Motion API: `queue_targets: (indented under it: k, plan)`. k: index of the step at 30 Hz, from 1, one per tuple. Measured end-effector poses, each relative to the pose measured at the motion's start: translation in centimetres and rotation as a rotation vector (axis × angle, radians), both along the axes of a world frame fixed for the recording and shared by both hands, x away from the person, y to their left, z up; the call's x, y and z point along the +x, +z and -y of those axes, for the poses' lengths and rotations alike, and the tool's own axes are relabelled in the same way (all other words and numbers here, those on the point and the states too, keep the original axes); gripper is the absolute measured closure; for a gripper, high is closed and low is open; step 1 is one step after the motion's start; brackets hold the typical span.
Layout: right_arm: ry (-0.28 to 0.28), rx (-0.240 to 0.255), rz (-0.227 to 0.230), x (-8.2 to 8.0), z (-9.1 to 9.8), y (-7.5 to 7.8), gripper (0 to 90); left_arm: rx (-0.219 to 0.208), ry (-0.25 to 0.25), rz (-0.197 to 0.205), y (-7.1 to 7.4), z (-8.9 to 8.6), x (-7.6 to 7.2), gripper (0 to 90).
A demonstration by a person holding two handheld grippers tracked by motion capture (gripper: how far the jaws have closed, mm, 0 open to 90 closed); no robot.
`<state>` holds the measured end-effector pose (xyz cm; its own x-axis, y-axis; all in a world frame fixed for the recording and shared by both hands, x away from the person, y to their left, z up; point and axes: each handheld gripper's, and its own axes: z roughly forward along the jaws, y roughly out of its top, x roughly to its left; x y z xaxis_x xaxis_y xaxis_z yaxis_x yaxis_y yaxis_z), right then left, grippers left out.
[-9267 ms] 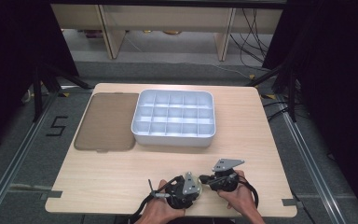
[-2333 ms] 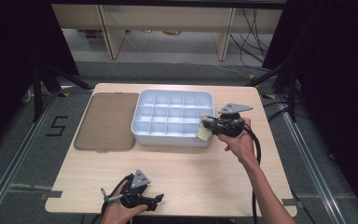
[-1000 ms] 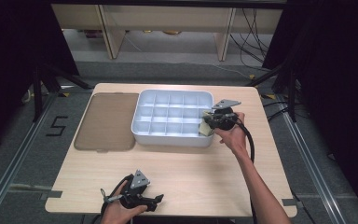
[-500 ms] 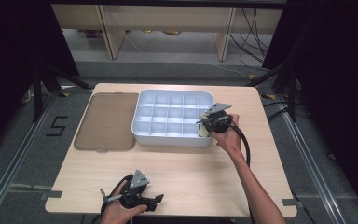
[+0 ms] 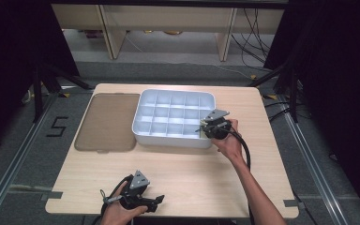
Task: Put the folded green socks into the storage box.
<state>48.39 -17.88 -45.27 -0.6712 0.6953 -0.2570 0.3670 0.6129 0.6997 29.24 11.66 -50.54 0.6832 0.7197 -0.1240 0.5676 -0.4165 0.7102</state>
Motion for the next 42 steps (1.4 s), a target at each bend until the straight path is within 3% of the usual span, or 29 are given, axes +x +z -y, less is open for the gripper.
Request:
queue_targets:
  k: [5,10,15,22,23,25,29,31,34,36,38,39,42]
  plan:
    - [-0.013,0.038,-0.037,-0.3,0.1,0.2,58.1,-0.006,-0.006,0.0,0.1,0.0,0.0,21.9]
    - [0.02,0.099,-0.05,-0.8,0.6,1.5,72.4,-0.014,-0.01,-0.006,0.1,0.2,-0.1,22.3]
    - [-0.018,0.086,-0.104,0.0,0.7,1.3,84.2,-0.006,-0.006,-0.002,0.1,0.1,-0.1,22.5]
    - [-0.074,0.018,-0.17,1.0,-0.2,0.1,85.9,-0.007,-0.018,-0.009,0.1,0.1,-0.1,22.7]
    - [-0.073,0.003,-0.198,1.1,-0.3,0.1,85.9,-0.004,-0.013,-0.003,0.1,0.0,-0.1,22.7]
    - [-0.061,-0.031,-0.202,1.3,-0.5,0.0,85.9,-0.001,-0.029,-0.011,0.2,-0.1,-0.1,22.7]
    - [-0.063,-0.049,-0.224,1.4,-0.9,-0.4,85.9,-0.021,0.016,-0.015,0.0,-0.1,0.0,22.9]
    - [-0.07,-0.047,-0.239,1.6,-0.9,-0.7,85.9,-0.013,-0.008,-0.004,0.3,-0.4,0.0,22.9]
    - [-0.075,-0.047,-0.249,1.7,-1.0,-0.7,85.8,-0.03,0.023,-0.007,0.4,-0.3,-0.2,22.9]
    - [-0.08,-0.046,-0.257,1.6,-1.0,-0.6,85.1,-0.017,-0.007,0.003,0.5,-0.3,-0.2,22.9]
    - [-0.077,-0.007,-0.25,1.5,-0.6,-0.1,83.6,-0.028,-0.002,-0.001,0.3,-0.1,-0.2,22.9]
    - [-0.083,0.019,-0.237,1.4,-0.5,0.0,83.2,-0.012,0.001,-0.002,0.3,-0.1,-0.1,22.9]
    - [-0.085,0.043,-0.225,1.4,-0.1,1.0,81.4,-0.016,0.002,0.0,0.3,-0.2,-0.1,22.9]
